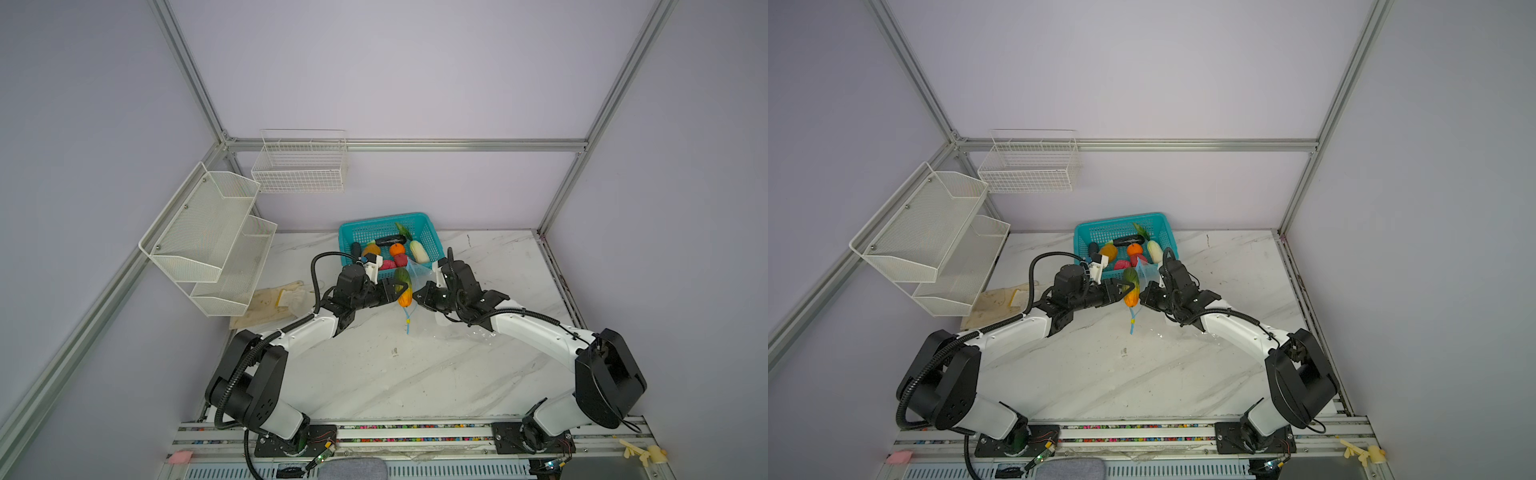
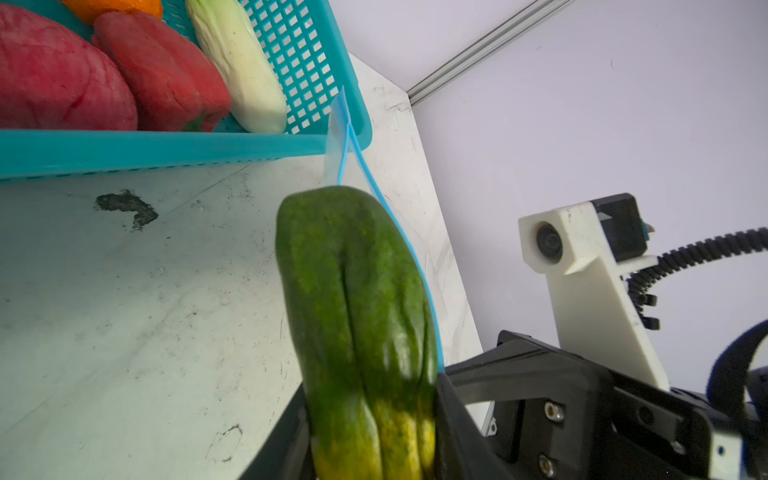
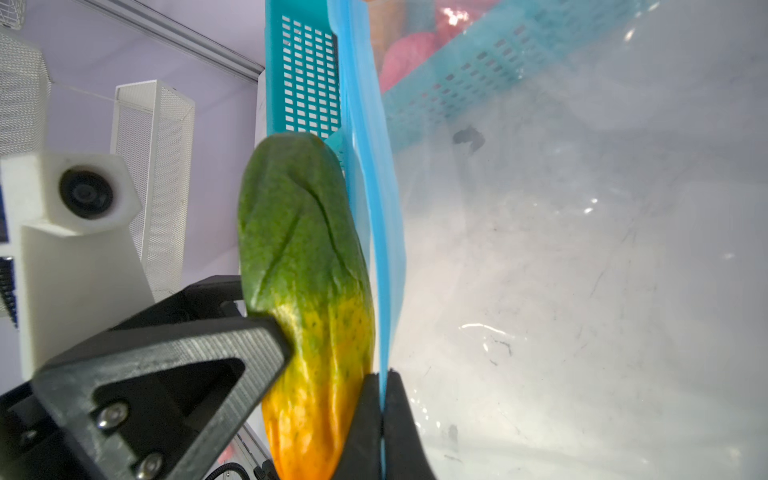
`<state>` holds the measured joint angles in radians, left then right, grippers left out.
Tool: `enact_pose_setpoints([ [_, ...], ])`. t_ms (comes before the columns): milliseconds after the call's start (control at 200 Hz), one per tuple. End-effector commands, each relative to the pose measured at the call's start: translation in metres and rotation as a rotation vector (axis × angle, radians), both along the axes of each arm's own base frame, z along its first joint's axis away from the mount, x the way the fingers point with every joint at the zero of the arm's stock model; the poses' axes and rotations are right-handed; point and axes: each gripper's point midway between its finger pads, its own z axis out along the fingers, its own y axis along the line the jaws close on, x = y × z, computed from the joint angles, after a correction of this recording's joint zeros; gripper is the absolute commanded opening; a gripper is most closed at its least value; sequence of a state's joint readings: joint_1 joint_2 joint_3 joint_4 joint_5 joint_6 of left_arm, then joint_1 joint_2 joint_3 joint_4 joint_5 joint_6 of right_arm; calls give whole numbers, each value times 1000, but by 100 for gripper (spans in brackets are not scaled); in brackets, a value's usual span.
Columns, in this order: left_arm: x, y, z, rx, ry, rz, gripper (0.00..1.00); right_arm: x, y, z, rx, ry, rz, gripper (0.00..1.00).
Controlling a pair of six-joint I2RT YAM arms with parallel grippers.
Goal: Place the food in the zip-top bag and seal the zipper
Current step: 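Carry the papaya to the bag mouth beside the right gripper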
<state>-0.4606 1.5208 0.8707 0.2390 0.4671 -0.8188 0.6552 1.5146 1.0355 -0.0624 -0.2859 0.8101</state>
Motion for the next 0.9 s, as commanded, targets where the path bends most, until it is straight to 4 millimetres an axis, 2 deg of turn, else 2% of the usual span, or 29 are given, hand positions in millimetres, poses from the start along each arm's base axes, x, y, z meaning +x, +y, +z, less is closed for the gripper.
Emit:
enact_pose_setpoints([
  [0,-5,0,-16,45,6,-14,29,2,2,15,38,-42,6,0],
  [335,-10,-4,-25,98,22,-34,29,5,1,18,21,-65,6,0],
  [670,-16,-8,-27,165,21,-59,29,6,2,14,2,-76,20,0],
  [895,-19,-13,-26,177,28,-77,29,3,10,17,-25,-140,67,0],
])
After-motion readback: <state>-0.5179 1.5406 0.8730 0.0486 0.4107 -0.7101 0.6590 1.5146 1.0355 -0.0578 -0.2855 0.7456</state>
